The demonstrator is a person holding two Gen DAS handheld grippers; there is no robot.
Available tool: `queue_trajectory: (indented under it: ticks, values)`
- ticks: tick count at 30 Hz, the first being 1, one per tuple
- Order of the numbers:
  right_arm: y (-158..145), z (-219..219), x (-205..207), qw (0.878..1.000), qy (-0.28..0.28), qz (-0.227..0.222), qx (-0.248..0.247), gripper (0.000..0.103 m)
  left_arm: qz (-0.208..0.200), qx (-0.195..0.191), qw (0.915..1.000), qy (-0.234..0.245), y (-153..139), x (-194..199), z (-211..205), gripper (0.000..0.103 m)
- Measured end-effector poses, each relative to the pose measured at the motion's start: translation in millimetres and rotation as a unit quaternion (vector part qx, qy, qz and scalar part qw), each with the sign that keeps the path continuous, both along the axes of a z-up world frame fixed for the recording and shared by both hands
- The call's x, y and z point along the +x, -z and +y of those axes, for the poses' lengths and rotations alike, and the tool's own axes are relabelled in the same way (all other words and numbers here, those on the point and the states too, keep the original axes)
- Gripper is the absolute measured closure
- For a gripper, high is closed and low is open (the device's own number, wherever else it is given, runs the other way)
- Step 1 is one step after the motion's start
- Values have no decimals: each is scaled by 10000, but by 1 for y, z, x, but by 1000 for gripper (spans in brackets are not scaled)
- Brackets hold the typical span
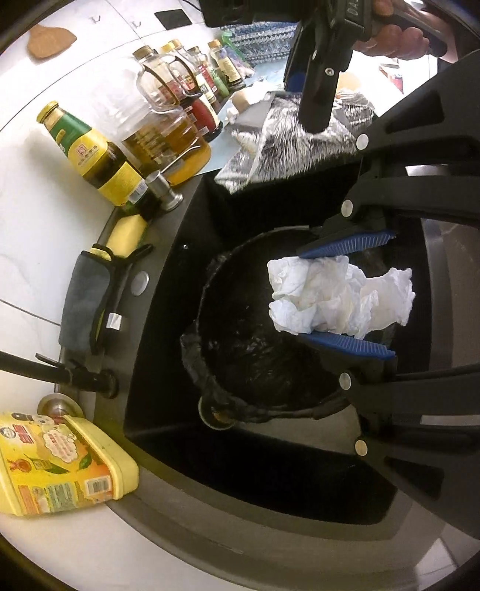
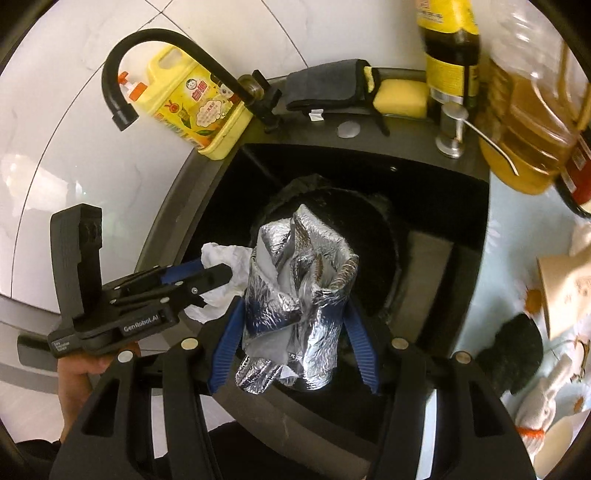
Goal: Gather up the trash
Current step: 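Carry the tissue and foil over the black trash bin in the sink, then open both tools to drop the tissue and foil into the bin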
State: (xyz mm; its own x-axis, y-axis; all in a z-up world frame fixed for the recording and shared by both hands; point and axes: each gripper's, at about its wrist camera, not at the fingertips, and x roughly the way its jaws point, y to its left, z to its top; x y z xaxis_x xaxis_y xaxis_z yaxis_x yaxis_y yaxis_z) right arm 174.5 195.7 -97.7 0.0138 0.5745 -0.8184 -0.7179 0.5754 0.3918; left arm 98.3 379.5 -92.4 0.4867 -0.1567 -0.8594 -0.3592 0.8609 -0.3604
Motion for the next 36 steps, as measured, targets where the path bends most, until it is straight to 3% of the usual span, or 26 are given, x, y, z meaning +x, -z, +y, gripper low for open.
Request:
queue_trajectory:
  ticks: [8,10,12,23,36]
  values:
    - [8,32,14,9998,68,79,-181,45,43,-134,9998,110,14,16,20,63]
    - [9,37,18,9997,91,101,-203,42,118,-129,9998,96,18,20,23,49]
    - [10,42,23,9995,133,153,-245,31,154,-144,9998,6,22,21,27,37]
    - [14,36,30,9988,329,301,-223,30,225,-257,9994,-44,29,19,33,37]
    - [0,0,13,9981,603,70,-72,30,12,-166,9999,39,13,7,22,37]
